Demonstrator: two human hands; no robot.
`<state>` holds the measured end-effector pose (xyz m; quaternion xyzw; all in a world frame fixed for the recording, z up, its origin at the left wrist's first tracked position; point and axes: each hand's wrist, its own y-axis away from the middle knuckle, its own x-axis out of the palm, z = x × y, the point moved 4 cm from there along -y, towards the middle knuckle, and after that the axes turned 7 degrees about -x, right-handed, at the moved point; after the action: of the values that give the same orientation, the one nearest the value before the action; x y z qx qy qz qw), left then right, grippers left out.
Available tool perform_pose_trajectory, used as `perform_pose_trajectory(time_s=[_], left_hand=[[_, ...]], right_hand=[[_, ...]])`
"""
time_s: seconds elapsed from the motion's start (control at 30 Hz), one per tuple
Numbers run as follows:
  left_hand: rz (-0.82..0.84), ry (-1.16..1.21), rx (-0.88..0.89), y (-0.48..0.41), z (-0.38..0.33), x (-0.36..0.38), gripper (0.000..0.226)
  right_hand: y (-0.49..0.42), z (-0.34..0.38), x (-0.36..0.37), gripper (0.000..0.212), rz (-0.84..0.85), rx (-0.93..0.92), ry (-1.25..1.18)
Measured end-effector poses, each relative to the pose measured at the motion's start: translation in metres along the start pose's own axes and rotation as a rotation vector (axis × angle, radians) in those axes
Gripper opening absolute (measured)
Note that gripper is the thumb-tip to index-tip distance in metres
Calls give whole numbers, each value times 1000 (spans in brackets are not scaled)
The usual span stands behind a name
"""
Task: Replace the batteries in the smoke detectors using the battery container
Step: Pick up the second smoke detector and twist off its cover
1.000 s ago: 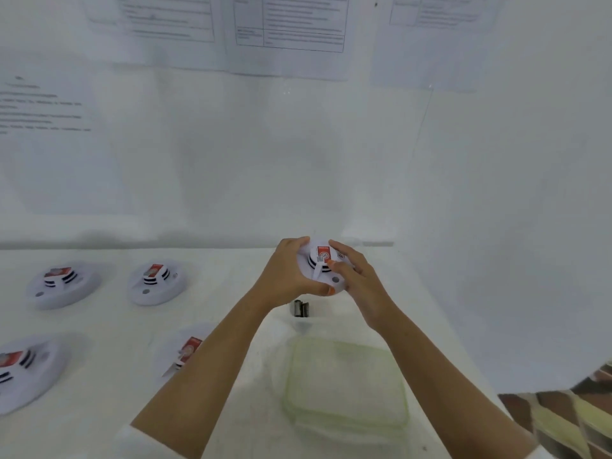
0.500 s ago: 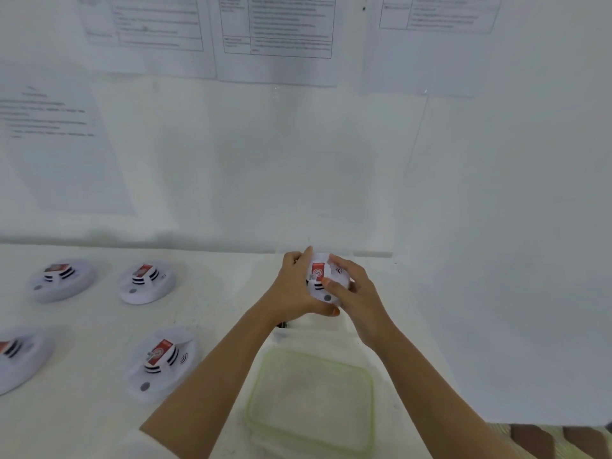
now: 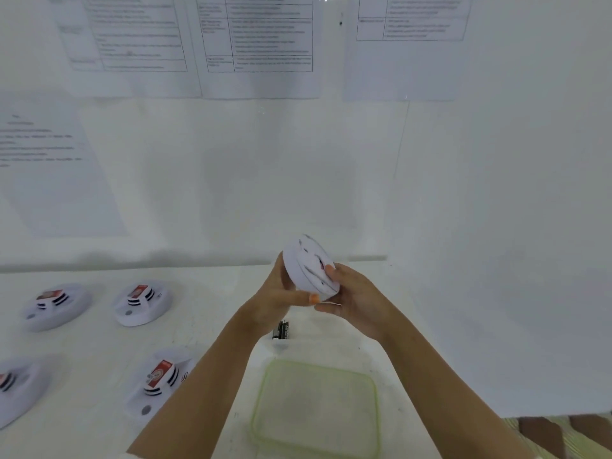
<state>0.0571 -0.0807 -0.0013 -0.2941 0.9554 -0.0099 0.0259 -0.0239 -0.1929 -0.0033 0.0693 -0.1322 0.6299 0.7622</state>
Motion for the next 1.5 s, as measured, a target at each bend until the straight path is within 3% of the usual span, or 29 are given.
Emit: perform_pose_trajectory(time_s=[0.13,0.3,0.7,1.5], left_hand=[[23,-101,-27,5,3,-5,101],[-113,-273,25,15,3,-23,121],[-120,-348,98,16,7,-21,114],[-128,-290,138,11,15,-17,105]], right_hand=[[0,-1,-6,46,-43,-44,-36],[0,1,-14,38,-154,-96,110],[-1,1,1,45,-128,-145,305],[5,5,-1,47,-95,-151,334]])
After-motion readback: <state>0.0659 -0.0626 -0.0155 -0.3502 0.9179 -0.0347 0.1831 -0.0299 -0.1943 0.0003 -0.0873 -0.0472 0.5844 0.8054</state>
